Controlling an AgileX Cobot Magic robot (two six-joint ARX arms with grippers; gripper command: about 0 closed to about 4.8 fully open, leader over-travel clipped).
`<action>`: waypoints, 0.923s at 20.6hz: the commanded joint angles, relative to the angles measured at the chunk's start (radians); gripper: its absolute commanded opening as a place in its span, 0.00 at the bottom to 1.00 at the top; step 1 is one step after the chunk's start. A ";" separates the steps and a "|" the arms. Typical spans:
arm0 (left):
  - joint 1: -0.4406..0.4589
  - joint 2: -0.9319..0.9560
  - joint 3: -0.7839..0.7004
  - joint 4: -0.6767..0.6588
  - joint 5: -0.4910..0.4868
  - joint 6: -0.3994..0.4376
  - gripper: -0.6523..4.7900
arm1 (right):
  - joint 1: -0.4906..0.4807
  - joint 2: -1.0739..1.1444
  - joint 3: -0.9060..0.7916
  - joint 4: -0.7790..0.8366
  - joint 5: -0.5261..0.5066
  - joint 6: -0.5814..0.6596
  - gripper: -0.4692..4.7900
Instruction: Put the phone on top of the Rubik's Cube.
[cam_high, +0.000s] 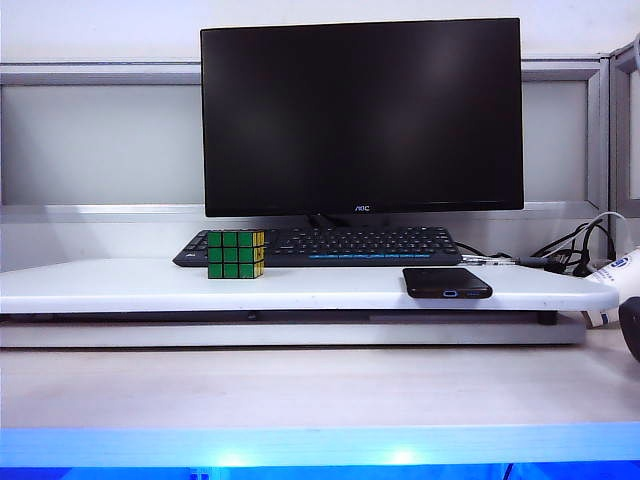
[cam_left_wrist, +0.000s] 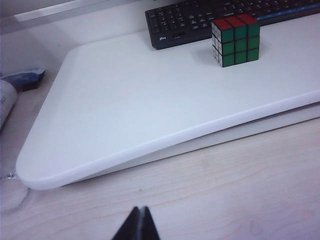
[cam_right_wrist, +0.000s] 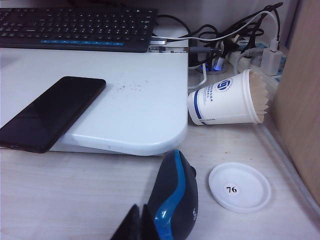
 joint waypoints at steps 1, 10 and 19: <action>0.001 0.000 -0.003 -0.020 -0.003 0.000 0.11 | 0.000 -0.003 0.003 0.016 0.002 0.000 0.07; 0.001 0.000 -0.003 -0.019 -0.108 -0.005 0.11 | 0.000 -0.003 0.003 0.010 0.001 0.000 0.07; 0.001 0.000 -0.003 -0.021 -0.037 -0.017 0.11 | 0.002 -0.003 0.030 0.048 -0.211 0.249 0.57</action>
